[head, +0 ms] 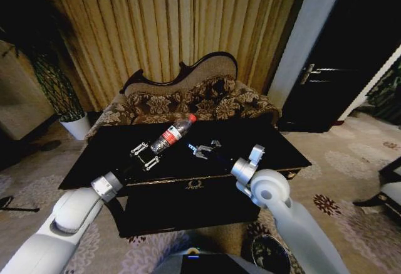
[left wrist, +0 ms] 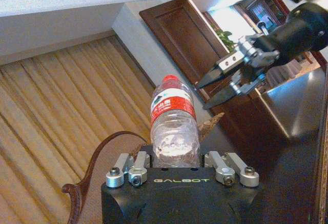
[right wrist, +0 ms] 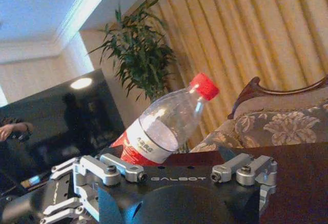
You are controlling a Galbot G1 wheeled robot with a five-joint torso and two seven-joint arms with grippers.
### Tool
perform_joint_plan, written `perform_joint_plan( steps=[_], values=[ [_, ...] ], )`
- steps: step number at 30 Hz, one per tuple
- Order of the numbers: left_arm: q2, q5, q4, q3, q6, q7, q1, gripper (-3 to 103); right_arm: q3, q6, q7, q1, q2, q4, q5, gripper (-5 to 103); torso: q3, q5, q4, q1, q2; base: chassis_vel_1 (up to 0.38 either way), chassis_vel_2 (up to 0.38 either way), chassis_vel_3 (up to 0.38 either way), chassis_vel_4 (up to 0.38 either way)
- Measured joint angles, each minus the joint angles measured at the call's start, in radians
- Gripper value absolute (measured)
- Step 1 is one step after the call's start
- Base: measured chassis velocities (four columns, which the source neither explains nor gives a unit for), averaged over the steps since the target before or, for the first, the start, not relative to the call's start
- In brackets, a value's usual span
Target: Move to the front of the table and place the trash on the table into the trash bin.
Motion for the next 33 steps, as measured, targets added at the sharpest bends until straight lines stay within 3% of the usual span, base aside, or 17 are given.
perform_joint_plan(
  steps=[14,32,33],
  values=[
    [0.005,-0.002,-0.006,-0.016,0.003,-0.002,0.015,41,-0.192,0.023,-0.001,0.192,0.007,-0.123,0.059,100,0.0,-0.0001,0.0001,0.0,0.0,0.0,0.0,0.0,0.0],
    [0.006,0.004,-0.017,-0.013,-0.002,0.011,0.034,41,-0.243,0.019,-0.001,0.257,0.029,-0.172,0.127,102,0.0,-0.0001,0.0001,0.0,0.0,0.0,0.0,0.0,0.0],
    [0.005,0.004,-0.017,-0.015,-0.002,0.01,0.036,41,-0.243,0.021,-0.001,0.256,0.03,-0.172,0.127,98,0.0,-0.0001,0.0,0.0,0.0,0.0,0.0,0.0,0.0]
  ],
)
